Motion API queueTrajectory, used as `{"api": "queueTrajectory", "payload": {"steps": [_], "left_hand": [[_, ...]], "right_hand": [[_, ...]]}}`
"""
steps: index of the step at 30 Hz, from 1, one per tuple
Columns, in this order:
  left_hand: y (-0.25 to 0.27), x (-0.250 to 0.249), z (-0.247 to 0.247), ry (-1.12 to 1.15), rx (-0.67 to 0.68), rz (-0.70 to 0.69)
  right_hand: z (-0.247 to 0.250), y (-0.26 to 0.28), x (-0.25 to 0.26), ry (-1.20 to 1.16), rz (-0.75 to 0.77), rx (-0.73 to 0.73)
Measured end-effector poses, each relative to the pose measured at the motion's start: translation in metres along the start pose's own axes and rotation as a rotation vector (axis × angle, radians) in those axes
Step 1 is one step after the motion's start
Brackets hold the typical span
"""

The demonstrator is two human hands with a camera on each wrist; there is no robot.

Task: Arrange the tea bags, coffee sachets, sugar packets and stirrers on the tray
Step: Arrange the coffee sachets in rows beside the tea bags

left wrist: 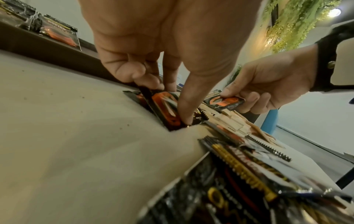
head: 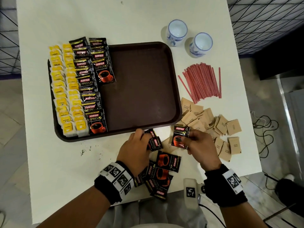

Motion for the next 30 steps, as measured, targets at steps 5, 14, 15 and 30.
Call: {"api": "queueTrajectory", "payload": {"steps": [5, 14, 15, 30], "left_hand": [[0.006, 0.002, 0.015, 0.125, -0.044, 0.011], [-0.001, 0.012, 0.113, 0.403, -0.132, -0.149], [-0.007, 0.017, 0.129, 0.365, -0.159, -0.155], [-0.108, 0.082, 0.245, 0.124, -0.261, -0.072]], "right_hand": [[0.018, 0.007, 0.012, -0.039, 0.039, -0.025], [0.002, -0.007, 0.087, -0.146, 0.183, 0.094], [-0.006, -0.012, 0.099, -0.148, 0.214, 0.113], [-0.112, -0.060, 0.201, -0.162, 0.403, 0.293]]}}
Point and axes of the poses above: each hand's wrist, its own y-axis away from the middle knuckle, its own z-axis out of the back of the hand, x = y × z, the point moved 9 cm from there along -y, towards the middle knuckle, and after that the axes turned 5 degrees about y, right-handed, at the moved point
